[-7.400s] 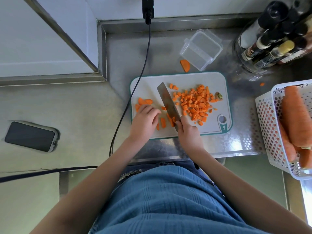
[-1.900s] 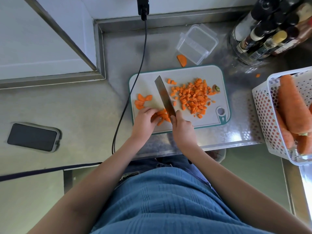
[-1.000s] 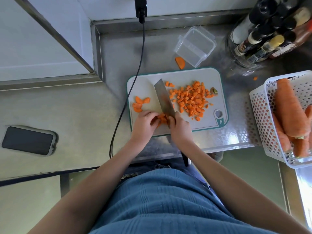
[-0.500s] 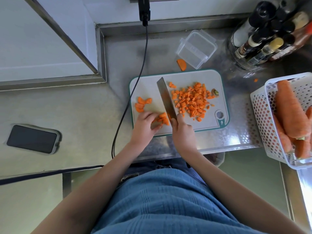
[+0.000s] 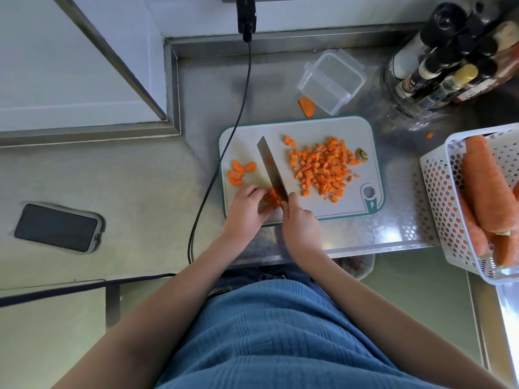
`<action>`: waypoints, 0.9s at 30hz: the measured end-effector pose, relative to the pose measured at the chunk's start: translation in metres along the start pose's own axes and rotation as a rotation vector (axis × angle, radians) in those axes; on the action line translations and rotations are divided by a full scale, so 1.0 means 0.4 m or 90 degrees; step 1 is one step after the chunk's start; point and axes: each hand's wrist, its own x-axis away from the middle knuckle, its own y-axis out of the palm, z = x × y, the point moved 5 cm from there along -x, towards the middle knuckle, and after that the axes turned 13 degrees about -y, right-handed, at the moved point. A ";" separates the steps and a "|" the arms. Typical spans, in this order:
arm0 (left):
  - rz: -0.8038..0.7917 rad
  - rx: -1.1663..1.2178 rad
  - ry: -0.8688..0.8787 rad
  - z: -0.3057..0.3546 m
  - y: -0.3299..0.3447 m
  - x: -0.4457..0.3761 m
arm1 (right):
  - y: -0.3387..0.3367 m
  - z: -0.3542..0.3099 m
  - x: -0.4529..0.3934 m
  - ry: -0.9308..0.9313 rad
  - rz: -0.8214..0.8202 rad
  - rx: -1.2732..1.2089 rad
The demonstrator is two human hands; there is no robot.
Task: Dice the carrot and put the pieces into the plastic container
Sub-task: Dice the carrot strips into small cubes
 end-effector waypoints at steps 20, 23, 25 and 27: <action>-0.001 0.012 0.033 0.015 0.000 0.004 | -0.081 0.066 0.003 0.063 0.097 -0.089; 0.033 -0.023 0.035 -0.013 -0.025 0.024 | -0.057 0.028 0.015 0.043 0.085 -0.122; 0.030 -0.042 0.038 -0.030 -0.031 0.036 | -0.038 0.007 0.021 0.035 0.066 -0.133; 0.026 -0.049 0.034 -0.037 -0.030 0.040 | -0.023 -0.007 0.026 0.026 0.051 -0.135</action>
